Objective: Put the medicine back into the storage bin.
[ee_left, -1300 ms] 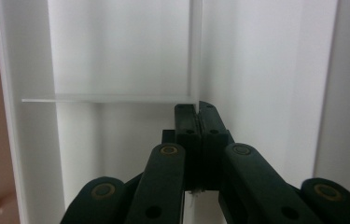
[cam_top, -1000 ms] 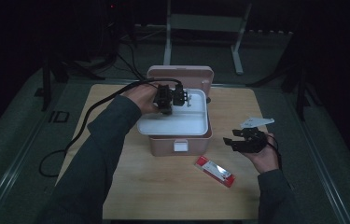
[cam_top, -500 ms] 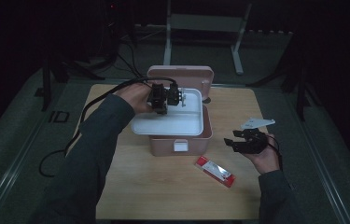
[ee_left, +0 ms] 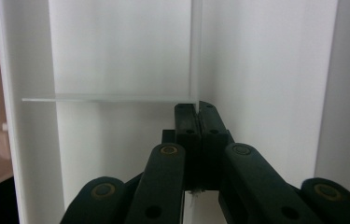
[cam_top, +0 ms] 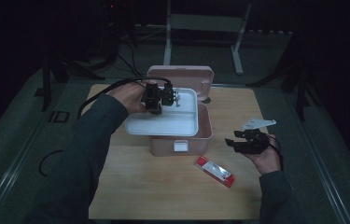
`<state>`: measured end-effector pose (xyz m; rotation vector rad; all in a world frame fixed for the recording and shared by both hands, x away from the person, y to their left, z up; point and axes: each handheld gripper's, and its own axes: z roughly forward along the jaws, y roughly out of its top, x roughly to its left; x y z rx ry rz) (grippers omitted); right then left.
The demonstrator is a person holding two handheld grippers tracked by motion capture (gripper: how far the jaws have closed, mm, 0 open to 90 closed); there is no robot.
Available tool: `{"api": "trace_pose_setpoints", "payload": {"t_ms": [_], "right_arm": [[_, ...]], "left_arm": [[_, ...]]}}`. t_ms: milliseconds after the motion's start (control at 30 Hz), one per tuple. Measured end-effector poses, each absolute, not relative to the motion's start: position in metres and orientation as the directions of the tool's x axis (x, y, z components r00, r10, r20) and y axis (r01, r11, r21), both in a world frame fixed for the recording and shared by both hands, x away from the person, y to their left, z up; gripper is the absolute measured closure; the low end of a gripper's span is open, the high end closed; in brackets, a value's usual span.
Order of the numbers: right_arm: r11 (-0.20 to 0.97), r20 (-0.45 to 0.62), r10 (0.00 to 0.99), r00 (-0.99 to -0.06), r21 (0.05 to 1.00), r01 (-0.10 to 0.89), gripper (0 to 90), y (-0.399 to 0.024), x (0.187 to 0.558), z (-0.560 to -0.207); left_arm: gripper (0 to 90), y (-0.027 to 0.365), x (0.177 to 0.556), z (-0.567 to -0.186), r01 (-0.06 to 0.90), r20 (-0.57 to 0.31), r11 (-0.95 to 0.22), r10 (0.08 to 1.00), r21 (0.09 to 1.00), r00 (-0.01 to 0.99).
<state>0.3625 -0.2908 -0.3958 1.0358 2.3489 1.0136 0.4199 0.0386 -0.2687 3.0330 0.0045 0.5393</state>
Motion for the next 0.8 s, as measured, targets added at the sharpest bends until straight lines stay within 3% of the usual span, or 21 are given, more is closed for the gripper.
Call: {"api": "trace_pose_setpoints", "payload": {"t_ms": [800], "right_arm": [[0.47,-0.053,0.754,-0.654,0.739,0.482,45.9,-0.293,0.362,-0.395]], "left_arm": [[88.9,0.061,0.417,-0.265,0.015,0.347,-0.997,0.041,0.077,0.937]]}}
